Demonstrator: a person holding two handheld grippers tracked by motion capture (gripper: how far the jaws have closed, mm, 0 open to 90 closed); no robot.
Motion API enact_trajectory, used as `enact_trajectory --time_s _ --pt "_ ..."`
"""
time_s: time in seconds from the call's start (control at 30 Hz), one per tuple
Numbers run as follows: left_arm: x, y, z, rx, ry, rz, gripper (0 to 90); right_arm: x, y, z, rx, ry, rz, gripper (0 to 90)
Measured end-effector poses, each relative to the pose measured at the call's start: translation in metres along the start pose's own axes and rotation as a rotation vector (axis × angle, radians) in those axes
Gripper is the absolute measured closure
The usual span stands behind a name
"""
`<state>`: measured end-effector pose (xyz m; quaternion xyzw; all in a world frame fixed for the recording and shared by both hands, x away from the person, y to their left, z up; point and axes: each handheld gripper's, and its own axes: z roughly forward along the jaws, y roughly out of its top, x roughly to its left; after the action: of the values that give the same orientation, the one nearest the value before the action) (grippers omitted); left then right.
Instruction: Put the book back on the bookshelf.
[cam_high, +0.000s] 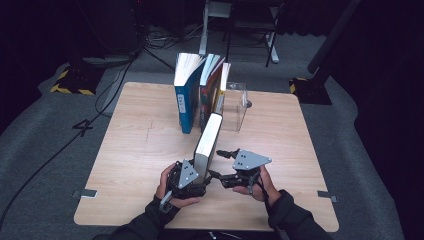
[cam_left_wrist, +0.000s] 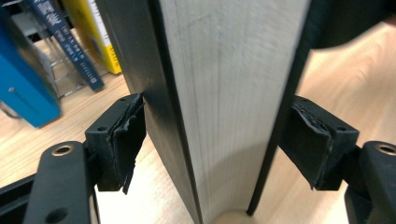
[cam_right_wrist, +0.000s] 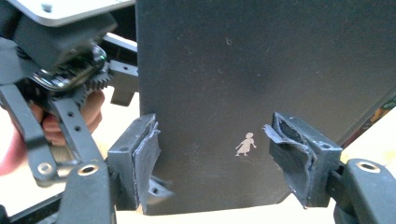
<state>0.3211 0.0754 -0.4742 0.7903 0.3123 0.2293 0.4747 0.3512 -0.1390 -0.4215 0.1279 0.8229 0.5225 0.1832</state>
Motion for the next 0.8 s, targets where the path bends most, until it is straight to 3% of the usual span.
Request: enact_trajectory --time_s 0.1,0.17,0.43,0.53,0.63,0.7,0.8 --pt "0.004 0.001 0.004 -0.007 0.009 -0.009 28.2 0.002 0.000 0.000 -0.014 -0.028 -0.029 34.0" --pt "0.005 0.001 0.005 -0.015 -0.005 -0.025 28.7 0.001 -0.001 -0.002 -0.030 -0.040 -0.024 35.9" --pt "0.007 0.004 0.005 -0.016 0.000 -0.012 29.9 -0.015 -0.006 -0.011 -0.025 -0.089 0.009 36.1" --pt "0.015 0.004 0.002 -0.009 -0.016 -0.004 34.4 -0.022 -0.009 -0.017 -0.021 -0.112 0.010 36.1" --pt "0.025 0.002 -0.002 -0.013 -0.023 -0.019 45.2 -0.030 -0.013 -0.023 -0.012 -0.137 0.021 35.9" --pt "0.032 0.001 -0.004 -0.005 -0.026 0.010 48.3 -0.034 -0.015 -0.027 -0.011 -0.140 0.031 35.8" --pt "0.038 0.001 -0.004 -0.007 -0.051 -0.042 49.4 -0.039 -0.018 -0.034 -0.002 -0.157 0.023 35.4"
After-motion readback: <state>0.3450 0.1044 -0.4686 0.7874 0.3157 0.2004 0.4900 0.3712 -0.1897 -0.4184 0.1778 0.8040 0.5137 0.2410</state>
